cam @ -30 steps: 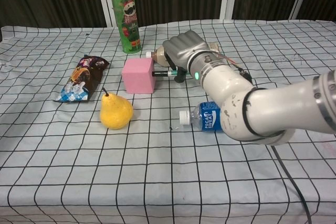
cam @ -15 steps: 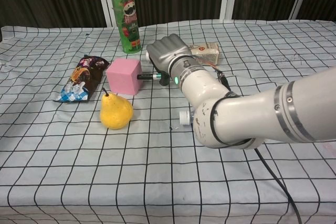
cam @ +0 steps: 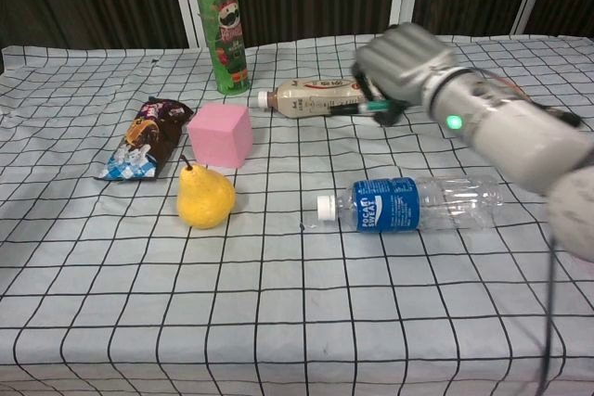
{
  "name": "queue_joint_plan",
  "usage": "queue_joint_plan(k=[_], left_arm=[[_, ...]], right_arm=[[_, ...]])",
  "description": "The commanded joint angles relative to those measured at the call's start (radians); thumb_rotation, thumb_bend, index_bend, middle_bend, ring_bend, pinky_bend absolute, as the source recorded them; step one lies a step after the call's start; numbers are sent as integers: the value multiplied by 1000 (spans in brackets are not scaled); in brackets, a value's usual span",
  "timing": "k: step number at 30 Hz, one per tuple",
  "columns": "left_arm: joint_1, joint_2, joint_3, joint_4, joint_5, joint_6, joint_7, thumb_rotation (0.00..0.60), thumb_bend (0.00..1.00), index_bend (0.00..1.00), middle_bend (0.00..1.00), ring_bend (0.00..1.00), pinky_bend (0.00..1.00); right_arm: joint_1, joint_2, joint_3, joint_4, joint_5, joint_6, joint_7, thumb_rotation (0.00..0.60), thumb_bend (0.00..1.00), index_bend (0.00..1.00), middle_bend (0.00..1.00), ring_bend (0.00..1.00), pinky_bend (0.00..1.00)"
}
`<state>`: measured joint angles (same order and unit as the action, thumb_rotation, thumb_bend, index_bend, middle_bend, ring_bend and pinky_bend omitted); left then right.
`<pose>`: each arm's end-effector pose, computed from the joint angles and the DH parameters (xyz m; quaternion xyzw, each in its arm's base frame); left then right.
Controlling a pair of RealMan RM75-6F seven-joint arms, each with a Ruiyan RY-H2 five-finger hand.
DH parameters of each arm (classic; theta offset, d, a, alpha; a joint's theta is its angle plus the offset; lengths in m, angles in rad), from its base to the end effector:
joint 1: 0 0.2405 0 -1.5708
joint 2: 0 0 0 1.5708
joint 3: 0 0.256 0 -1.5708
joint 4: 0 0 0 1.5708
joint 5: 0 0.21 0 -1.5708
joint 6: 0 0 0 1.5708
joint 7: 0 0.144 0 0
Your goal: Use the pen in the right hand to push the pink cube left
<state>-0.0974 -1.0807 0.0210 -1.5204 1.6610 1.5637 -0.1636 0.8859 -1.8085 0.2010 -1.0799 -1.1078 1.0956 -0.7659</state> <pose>-0.3097 0.1699 0.1708 -0.6358 -0.3621 -0.4281 0.5304 -0.1198 -0.3924 -0.0461 0.7568 -0.1400 0.3005 0.5633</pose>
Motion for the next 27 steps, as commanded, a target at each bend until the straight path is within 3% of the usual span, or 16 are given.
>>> queue_joint_plan(k=[1,11,15,21,27], left_arm=[[-1,-4,-1,-7,-4,-5,16,600,390,0,0,0,102],[-14,-13,-9,-22,-25,-38,52,600,391,0,0,0,102],[-17,-12,-11,-23,-30,-43,52,600,391,0,0,0,102],[-16,-7,-11,-21,-32,-43,37,600,392,0,0,0,103],[-7,-2,-8,-21,-24,-23,26,600,391,0,0,0,104]], right_arm=[[-156,136,-120,-50,-99,88,144,600,535,986,711,453,288],[-208,54,-143,202,-146,15,361,600,534,942,711,453,284],[-210,36,-138,242,-154,-17,389,600,534,780,703,442,277],[-212,53,-118,217,-147,-68,411,600,534,482,622,397,233],[-254,172,-112,21,-139,-60,414,600,534,184,393,295,158]])
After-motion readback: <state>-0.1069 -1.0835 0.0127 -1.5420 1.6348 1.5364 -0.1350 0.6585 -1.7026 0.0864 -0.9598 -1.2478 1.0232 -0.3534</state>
